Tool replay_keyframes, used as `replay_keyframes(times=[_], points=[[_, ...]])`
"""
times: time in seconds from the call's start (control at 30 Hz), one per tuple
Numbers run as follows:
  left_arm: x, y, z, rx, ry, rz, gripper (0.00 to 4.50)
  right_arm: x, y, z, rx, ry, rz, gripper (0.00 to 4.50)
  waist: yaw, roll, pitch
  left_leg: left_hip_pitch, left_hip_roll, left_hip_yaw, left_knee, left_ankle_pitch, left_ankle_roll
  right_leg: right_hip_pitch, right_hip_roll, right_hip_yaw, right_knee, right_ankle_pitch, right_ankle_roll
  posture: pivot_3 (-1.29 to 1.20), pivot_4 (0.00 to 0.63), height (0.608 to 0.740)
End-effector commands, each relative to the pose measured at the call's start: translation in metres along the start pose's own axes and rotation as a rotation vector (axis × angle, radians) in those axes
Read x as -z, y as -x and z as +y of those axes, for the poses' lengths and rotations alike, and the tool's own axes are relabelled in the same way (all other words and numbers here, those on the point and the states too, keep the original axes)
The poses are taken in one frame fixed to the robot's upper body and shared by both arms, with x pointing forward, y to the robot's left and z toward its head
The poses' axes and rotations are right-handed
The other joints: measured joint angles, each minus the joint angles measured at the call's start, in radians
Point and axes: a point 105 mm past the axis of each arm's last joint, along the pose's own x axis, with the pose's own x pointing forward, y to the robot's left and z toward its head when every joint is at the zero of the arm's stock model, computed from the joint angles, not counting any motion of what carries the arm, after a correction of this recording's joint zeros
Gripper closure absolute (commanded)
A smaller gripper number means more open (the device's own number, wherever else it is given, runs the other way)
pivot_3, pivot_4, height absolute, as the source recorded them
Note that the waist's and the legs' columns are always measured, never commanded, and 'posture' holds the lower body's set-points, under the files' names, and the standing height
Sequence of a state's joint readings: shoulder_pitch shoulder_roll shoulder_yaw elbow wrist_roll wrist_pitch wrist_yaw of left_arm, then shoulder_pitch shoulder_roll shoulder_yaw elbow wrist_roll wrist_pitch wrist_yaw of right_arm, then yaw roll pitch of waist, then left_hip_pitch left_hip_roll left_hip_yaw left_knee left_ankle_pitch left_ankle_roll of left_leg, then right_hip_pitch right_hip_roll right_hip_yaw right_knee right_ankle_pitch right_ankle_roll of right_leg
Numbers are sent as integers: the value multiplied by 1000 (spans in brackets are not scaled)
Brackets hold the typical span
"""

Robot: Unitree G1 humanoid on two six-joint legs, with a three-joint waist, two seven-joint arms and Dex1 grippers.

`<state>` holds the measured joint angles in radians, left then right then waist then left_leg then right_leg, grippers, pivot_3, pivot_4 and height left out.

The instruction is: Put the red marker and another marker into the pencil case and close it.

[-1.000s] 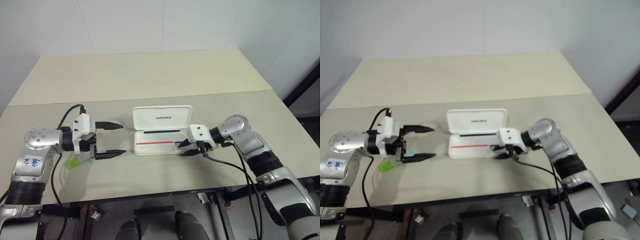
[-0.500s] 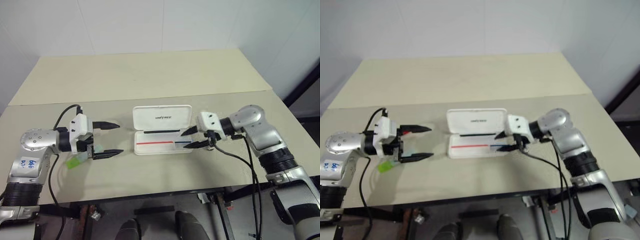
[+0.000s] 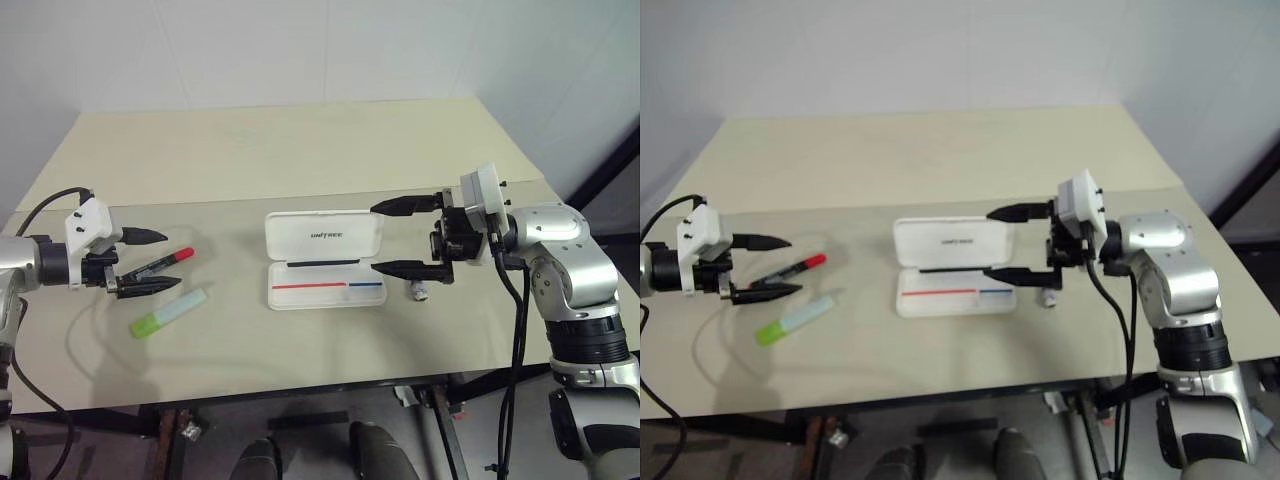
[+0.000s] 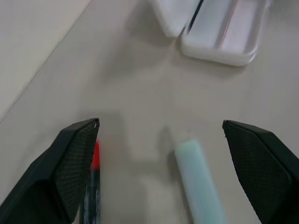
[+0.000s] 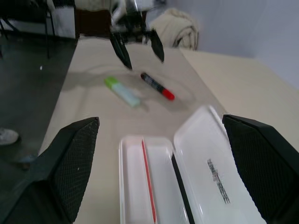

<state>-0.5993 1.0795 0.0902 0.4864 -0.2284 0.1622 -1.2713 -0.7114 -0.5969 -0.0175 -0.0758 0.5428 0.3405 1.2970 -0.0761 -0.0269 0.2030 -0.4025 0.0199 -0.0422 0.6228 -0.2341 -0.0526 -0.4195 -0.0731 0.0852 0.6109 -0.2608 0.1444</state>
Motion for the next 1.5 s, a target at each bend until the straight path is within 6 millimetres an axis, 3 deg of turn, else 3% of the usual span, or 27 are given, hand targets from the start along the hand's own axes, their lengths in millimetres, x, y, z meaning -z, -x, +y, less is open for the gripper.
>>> replay_keyframes(times=[0.03, 0.27, 0.8, 1.2, 1.33, 1.5], points=[[13, 17, 24, -86, 2, 177, 0, -22, -4, 6, 18, 46, -77, 21, 4, 0, 0, 0, 0, 0, 0, 0, 0, 0, 0, 0, 0, 0, 0, 0, 150, 740], [24, 9, 48, -119, -10, 337, 0, -19, -6, 11, 57, 38, -74, 21, 25, -1, 0, -2, 0, 0, -1, -1, 0, -1, 0, 0, -2, 0, 1, 0, 150, 740], [40, -29, 45, -65, -25, 461, 0, -22, 3, 13, 151, 48, -55, 21, 31, -7, 3, -3, 0, 0, -1, -1, 0, -2, 0, 0, -1, -1, 1, 0, 150, 740], [45, -33, 46, -96, -12, 461, 3906, -24, 6, 11, 183, 69, -45, 0, 33, -7, 3, -3, 0, 0, 2, 0, 0, -2, 0, 0, 1, 0, 2, 0, 150, 740], [39, -34, 49, -109, -21, 426, 3966, -24, 6, 10, 183, 72, -43, 0, 36, -7, 3, -3, 0, 0, 2, 0, 0, -2, 0, 0, 1, 0, 2, 0, 150, 740], [12, -29, 57, -117, -101, 340, 3966, -21, 7, 8, 184, 70, -37, 0, 44, -7, 3, -3, 0, 0, 2, 0, 0, -2, 0, 0, 1, 0, 2, 0, 150, 740]])
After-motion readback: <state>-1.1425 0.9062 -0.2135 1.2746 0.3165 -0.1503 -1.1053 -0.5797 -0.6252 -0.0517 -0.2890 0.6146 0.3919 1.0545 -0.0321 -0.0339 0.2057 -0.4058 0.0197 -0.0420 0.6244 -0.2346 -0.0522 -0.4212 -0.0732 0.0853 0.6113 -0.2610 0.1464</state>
